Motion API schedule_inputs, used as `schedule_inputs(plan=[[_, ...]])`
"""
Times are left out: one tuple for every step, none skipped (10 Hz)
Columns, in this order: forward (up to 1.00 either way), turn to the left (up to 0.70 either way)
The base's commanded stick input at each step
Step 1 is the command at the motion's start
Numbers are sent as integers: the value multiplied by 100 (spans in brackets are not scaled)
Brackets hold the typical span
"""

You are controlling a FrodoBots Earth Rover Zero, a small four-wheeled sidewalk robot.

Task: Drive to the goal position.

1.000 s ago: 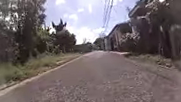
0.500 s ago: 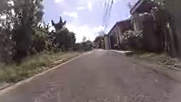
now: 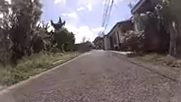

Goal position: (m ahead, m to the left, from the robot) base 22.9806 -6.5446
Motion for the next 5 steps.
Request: schedule_inputs(plan=[[70,0],[70,0],[70,0],[70,0],[70,0]])
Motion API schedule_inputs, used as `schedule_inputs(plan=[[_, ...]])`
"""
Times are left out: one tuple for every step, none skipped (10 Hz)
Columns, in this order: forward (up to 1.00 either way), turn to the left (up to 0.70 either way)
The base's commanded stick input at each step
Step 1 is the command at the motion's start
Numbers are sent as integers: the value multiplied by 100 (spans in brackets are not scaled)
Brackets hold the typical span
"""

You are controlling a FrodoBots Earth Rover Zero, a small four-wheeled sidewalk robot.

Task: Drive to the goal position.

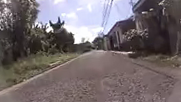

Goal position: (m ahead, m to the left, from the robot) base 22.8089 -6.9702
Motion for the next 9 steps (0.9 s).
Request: schedule_inputs(plan=[[70,0],[70,0],[70,0],[70,0],[70,0],[70,0],[70,0],[70,0],[70,0]])
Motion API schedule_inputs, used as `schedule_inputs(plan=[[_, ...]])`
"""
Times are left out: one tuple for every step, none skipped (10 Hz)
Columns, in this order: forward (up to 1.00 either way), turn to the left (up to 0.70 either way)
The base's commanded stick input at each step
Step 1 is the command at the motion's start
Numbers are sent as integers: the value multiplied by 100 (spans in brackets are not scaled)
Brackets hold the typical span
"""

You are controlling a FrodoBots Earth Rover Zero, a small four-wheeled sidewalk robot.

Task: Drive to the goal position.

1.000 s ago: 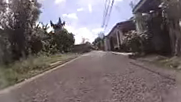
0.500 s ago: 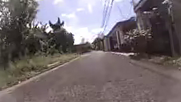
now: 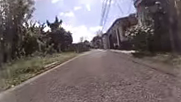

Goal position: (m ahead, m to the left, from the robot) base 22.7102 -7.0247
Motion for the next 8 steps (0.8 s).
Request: schedule_inputs(plan=[[70,0],[70,0],[70,0],[70,0],[70,0],[70,0],[70,0],[70,0]])
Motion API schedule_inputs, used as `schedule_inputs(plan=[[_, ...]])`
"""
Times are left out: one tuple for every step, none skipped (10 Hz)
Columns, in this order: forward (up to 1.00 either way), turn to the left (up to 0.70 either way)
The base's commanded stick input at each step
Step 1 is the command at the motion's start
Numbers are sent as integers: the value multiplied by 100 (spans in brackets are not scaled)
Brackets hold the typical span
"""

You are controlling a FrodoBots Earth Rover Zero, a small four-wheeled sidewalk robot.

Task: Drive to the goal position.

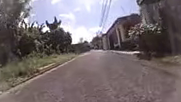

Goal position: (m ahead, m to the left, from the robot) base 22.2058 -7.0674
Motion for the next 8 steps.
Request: schedule_inputs(plan=[[70,0],[70,0],[70,0],[70,0],[70,0],[70,0],[70,0],[70,0]])
